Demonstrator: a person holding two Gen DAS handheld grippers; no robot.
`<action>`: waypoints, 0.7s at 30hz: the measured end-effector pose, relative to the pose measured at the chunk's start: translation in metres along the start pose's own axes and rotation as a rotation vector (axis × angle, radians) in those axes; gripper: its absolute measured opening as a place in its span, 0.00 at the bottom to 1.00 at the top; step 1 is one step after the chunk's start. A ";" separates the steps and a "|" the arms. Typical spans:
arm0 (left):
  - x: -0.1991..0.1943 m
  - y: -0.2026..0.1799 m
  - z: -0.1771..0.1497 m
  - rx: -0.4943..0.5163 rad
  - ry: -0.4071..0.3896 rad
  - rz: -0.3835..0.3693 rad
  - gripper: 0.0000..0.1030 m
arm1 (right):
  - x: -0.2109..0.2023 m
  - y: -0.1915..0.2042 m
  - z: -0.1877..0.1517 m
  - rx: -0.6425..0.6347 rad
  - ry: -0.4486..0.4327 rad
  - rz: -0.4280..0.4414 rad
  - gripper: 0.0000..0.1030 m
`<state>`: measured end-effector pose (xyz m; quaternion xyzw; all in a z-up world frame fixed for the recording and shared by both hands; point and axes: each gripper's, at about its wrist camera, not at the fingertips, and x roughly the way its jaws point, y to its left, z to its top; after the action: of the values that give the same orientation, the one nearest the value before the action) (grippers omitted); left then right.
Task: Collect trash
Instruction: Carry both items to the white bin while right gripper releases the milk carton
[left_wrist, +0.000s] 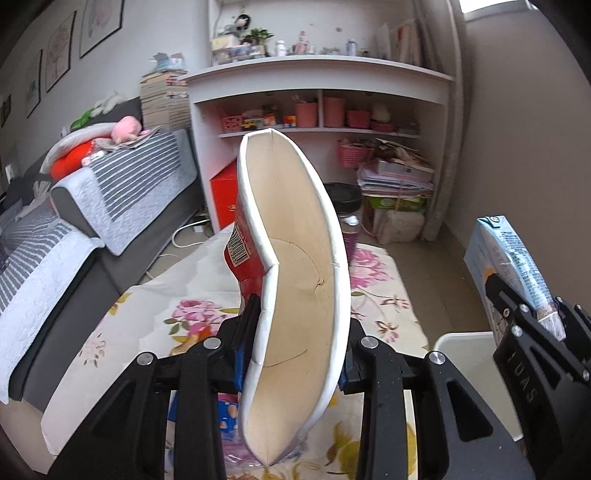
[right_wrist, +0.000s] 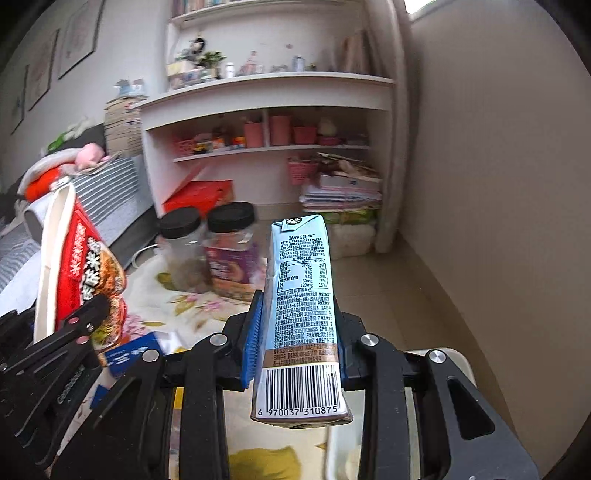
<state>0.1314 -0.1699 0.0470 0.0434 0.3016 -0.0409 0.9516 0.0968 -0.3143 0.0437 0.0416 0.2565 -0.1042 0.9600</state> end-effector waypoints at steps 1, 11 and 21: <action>0.000 -0.005 0.000 0.005 0.002 -0.005 0.33 | 0.001 -0.008 0.000 0.010 0.007 -0.012 0.29; 0.003 -0.068 -0.005 0.071 0.025 -0.073 0.33 | 0.012 -0.079 -0.008 0.098 0.115 -0.135 0.29; 0.006 -0.126 -0.010 0.144 0.047 -0.139 0.33 | -0.003 -0.148 -0.014 0.237 0.122 -0.307 0.67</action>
<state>0.1175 -0.2941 0.0282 0.0918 0.3226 -0.1273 0.9334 0.0552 -0.4566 0.0292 0.1208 0.3034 -0.2758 0.9040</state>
